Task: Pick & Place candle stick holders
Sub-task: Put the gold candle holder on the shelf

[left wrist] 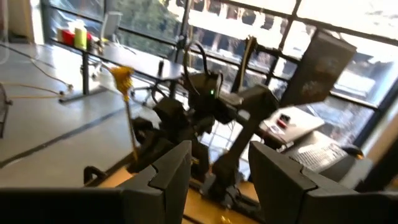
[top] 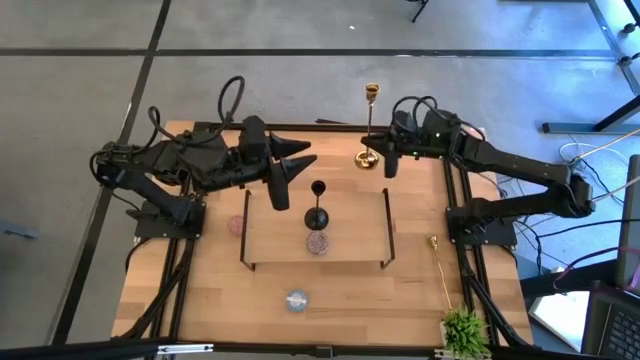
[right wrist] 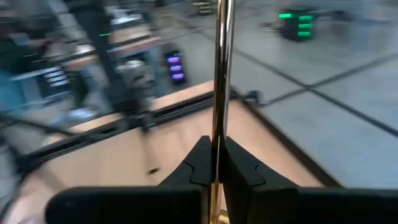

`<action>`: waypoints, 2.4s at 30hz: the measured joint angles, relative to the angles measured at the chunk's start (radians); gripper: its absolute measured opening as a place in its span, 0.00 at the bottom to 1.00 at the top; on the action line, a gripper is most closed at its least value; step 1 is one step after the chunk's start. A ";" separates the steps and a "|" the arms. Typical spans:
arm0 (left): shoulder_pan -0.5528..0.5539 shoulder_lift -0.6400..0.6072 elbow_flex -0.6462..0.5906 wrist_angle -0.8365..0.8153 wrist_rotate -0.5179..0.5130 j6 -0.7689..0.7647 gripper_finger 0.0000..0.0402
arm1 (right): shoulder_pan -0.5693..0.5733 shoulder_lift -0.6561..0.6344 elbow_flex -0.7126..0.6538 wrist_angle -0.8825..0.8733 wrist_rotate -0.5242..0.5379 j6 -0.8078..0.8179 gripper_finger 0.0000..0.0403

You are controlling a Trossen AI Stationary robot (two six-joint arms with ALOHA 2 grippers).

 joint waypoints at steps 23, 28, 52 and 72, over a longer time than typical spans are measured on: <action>-0.031 0.008 0.000 0.039 -0.147 -0.081 0.39 | -0.082 0.045 -0.197 0.586 -0.785 -0.074 0.04; -0.031 0.038 0.001 0.041 -0.166 -0.089 0.39 | -0.073 0.139 -0.200 0.588 -0.834 -0.074 0.04; -0.068 0.107 0.000 0.117 -0.491 -0.102 0.39 | 0.030 0.395 -0.090 0.598 -0.853 -0.203 0.04; -0.085 0.107 0.000 0.114 -0.507 -0.077 0.39 | 0.045 0.417 -0.070 0.492 -0.787 -0.327 0.04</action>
